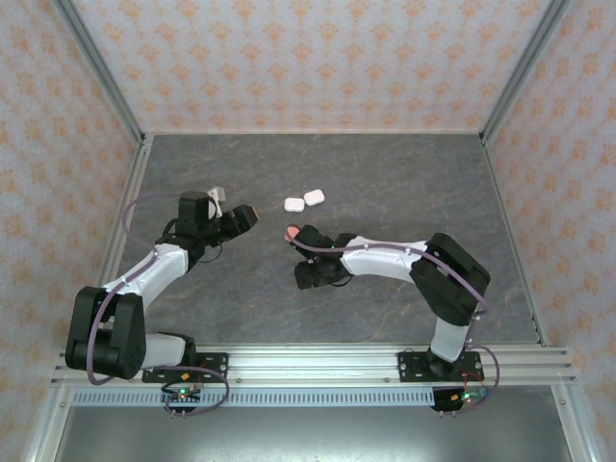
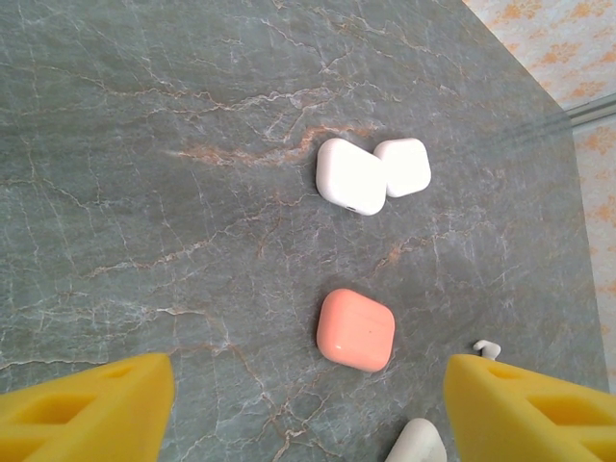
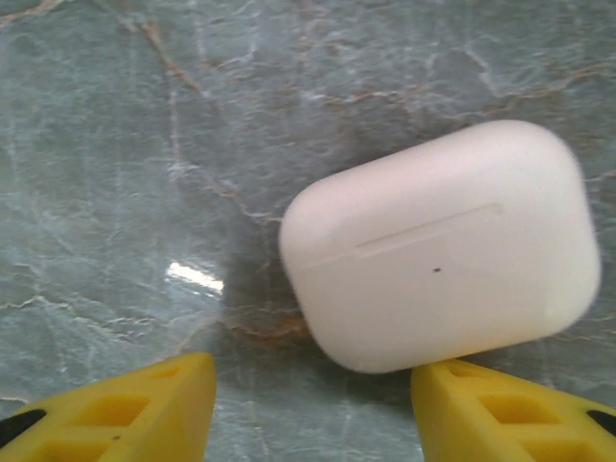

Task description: Insert the wireless bluetooth earbuds into the charging case

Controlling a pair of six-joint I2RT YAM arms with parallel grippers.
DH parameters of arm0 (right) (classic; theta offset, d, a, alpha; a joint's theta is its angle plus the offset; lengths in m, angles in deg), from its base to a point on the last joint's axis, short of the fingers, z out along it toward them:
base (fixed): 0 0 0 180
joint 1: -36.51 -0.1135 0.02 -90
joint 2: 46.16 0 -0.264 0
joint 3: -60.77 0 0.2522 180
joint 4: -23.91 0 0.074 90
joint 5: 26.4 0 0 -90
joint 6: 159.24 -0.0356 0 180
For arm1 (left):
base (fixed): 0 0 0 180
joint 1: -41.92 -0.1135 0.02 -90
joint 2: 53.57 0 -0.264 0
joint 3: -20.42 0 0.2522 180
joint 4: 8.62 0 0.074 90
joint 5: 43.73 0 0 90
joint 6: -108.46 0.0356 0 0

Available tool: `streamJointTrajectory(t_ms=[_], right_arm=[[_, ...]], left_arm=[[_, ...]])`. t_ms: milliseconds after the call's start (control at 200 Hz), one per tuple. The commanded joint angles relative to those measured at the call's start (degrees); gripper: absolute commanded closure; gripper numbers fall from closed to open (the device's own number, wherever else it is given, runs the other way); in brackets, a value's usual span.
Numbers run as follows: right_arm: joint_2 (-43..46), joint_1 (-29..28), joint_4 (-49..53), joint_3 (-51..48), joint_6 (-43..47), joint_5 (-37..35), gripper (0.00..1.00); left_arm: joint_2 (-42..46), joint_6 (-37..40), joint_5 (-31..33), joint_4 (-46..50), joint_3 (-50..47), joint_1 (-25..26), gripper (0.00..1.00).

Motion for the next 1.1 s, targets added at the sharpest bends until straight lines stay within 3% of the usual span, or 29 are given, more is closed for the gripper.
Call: streamJointTrajectory(t_ms=[0,345,510,776,1091], right_arm=[[-2.3,-0.8,-1.0,3.0,1.3,-1.5,0.44],[-6.4,-1.0,-0.6,8.5,4.4,-1.8,0.44],[-2.7,-1.0,0.4,8.9,9.0,-2.2,0.42],[4.1,3.5,9.1,9.5,25.9,-3.0,0.23],[-4.6,5.0,12.8,16.3,39.2,-2.0,0.03]], left_arm=[[0.0,1.3,1.8,0.0,0.2,0.4,0.26],[-0.1,1.7,1.8,0.5,0.6,0.4,0.26],[0.1,2.0,1.3,0.6,0.8,0.5,0.26],[1.6,3.8,0.4,1.2,1.0,0.4,0.25],[2.1,3.8,0.2,2.0,1.0,0.5,0.25]])
